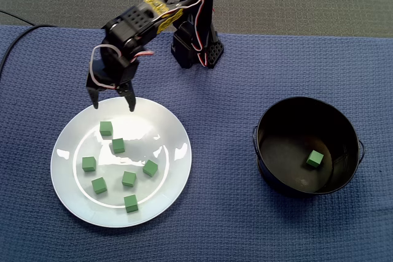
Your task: Pick up the items on the white plate and put them in the black container.
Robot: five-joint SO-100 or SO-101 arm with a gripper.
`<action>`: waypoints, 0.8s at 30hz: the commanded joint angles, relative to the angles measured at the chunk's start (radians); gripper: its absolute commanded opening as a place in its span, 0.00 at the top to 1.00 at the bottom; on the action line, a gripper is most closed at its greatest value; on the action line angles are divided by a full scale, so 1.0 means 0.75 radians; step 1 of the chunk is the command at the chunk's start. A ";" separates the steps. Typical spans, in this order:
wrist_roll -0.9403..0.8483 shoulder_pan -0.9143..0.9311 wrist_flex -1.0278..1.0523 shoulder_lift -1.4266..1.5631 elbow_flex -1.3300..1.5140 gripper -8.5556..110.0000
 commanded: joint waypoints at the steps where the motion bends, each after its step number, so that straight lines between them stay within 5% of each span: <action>1: -0.084 0.094 -0.108 -0.078 0.027 0.66; 11: 0.241 0.067 -0.237 -0.233 -0.006 0.65; 24: 0.297 0.037 -0.327 -0.452 -0.153 0.64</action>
